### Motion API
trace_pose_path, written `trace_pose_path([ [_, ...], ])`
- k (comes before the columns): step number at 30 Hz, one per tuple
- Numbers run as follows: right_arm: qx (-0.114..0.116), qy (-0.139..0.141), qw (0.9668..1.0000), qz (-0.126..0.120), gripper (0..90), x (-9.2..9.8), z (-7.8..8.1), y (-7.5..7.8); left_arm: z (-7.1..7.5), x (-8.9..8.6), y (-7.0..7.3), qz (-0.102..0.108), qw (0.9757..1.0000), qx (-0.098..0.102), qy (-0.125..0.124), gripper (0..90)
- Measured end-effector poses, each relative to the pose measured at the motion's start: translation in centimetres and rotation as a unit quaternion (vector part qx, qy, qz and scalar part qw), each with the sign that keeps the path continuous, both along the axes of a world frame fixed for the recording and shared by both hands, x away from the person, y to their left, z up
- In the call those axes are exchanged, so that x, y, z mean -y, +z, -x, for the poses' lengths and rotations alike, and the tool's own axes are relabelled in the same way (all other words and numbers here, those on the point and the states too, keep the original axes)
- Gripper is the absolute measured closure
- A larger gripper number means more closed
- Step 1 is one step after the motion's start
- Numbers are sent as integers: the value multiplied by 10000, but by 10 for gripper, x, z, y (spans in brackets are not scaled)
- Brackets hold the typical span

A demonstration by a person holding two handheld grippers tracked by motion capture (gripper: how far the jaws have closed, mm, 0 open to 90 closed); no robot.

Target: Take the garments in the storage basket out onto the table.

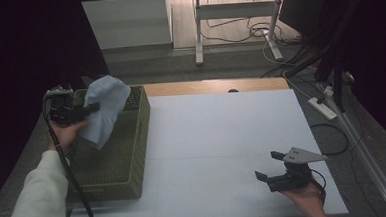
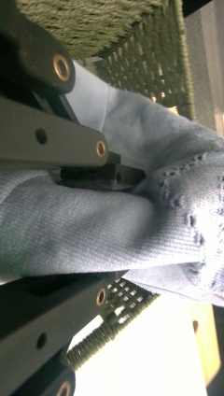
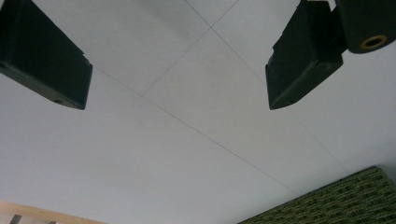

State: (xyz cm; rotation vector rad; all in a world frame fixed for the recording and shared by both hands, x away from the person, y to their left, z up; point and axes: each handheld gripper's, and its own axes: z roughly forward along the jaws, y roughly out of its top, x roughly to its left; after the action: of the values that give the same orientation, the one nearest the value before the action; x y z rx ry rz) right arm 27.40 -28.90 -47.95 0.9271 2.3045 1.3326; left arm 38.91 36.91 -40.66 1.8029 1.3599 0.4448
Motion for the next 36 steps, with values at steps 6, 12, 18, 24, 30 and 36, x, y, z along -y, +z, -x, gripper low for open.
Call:
trace_pose_path([
  [6, 13, -6, 10000, -13, 76, -1, 0, 0, 5, 1, 12, 136, 9997, 201, -44, 678],
  [12, 10, -31, 10000, -83, 76, 1, 0, 0, 10, 4, 18, 147, 9996, 248, -16, 678],
  [18, 24, -54, 10000, -62, 76, 1, -1, 0, 16, 2, 24, 256, 9990, 358, -17, 678],
  [24, 12, -52, 10000, -52, 76, 1, -1, 0, 21, 1, 29, 454, 9977, 501, -45, 678],
  [30, 18, -71, 10000, -54, 76, 1, -1, 0, 25, 4, 36, 576, 9962, 651, -92, 678],
  [36, 39, -97, 9999, -68, 76, 1, 0, 1, 27, 6, 39, 733, 9945, 727, -157, 678],
])
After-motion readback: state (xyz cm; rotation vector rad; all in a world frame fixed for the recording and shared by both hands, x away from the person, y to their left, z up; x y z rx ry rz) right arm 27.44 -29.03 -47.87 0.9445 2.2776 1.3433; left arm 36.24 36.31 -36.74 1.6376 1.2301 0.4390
